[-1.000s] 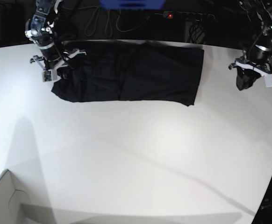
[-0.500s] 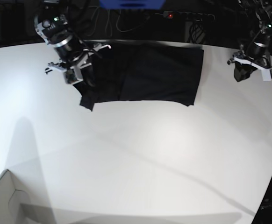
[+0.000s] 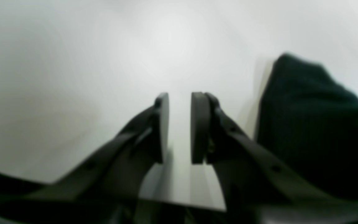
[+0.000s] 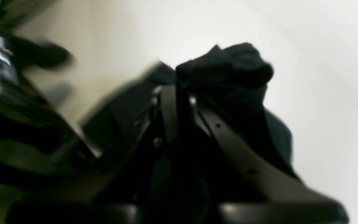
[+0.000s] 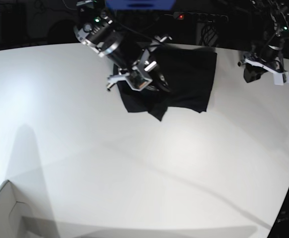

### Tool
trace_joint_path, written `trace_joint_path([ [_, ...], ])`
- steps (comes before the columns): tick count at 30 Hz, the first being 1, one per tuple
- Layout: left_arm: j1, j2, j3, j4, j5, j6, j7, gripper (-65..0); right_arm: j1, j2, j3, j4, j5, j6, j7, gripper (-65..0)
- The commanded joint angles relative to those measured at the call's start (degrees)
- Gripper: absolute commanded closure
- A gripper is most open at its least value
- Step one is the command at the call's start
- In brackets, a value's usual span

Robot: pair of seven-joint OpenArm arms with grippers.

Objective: Layout the t-shirt on the table in an organized manner, then fold the t-shirt properly
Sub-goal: 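Fold the pinched end with the right gripper over onto the stack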

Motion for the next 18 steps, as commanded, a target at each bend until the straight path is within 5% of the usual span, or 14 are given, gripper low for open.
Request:
trace_joint_path([
  [1,-0.3,-0.5,-0.2,1.1,-0.9,-0.2,-0.7,-11.8,1.1,-0.4,-1.7,0.0,1.0,0.2,1.4,0.0],
  [9,-1.1,-0.5,-0.2,0.9,-0.9,-0.1,0.0,-11.6,7.7,-0.4,-8.6,-7.9,1.0,0.2,1.4,0.0],
  [18,-1.1,-0.4,7.7,0.8,3.1,-0.1,-0.3,-11.6,15.7,-0.4,-11.6,-14.4,1.1,0.2,1.4,0.0],
])
